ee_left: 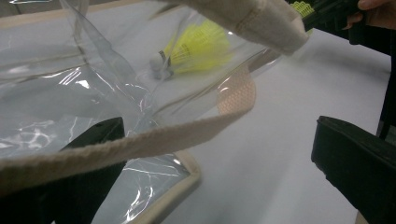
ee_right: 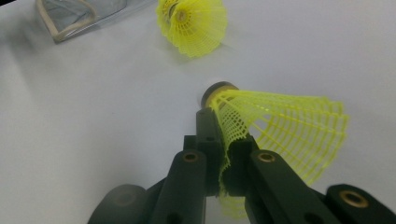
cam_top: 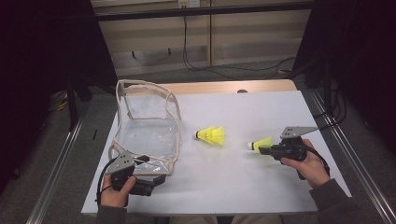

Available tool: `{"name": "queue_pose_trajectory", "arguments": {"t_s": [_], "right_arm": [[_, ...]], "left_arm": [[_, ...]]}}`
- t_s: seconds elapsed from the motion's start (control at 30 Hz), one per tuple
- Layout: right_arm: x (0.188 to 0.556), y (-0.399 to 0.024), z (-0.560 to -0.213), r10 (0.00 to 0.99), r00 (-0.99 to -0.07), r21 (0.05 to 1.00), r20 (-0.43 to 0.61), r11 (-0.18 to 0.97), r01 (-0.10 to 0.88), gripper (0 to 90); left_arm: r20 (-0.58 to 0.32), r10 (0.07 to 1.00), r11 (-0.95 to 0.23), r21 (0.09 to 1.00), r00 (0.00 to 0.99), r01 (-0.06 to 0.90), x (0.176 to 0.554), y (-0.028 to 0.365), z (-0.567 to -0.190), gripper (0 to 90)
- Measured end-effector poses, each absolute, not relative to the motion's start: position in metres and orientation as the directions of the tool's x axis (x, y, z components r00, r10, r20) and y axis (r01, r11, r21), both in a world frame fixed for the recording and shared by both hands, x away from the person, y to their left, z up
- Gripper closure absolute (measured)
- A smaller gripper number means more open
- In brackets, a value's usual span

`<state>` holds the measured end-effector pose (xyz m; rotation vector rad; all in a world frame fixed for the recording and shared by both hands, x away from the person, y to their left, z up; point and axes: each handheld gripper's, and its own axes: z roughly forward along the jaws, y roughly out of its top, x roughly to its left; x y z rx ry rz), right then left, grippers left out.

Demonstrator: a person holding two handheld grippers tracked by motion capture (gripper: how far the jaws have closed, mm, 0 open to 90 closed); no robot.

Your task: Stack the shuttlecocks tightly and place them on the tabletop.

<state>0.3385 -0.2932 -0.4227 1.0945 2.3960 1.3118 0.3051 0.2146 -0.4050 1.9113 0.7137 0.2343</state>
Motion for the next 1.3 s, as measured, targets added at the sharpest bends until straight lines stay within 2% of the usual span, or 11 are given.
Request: {"name": "queue_pose_trajectory", "arguments": {"t_s": [0.33, 1.3], "right_arm": [[0.346, -0.289, -0.421, 0.706, -0.688, 0.798, 0.168, 0.313, 0.516, 87.8], [0.354, -0.277, -0.418, 0.684, -0.708, 0.808, 0.177, 0.310, 0.501, 87.8]], "left_arm": [[-0.154, 0.577, -0.284, 0.883, 0.802, 0.374, 0.305, 0.216, -0.404, 3.4], [-0.154, 0.578, -0.282, 0.884, 0.801, 0.374, 0.305, 0.216, -0.405, 3.1]]}}
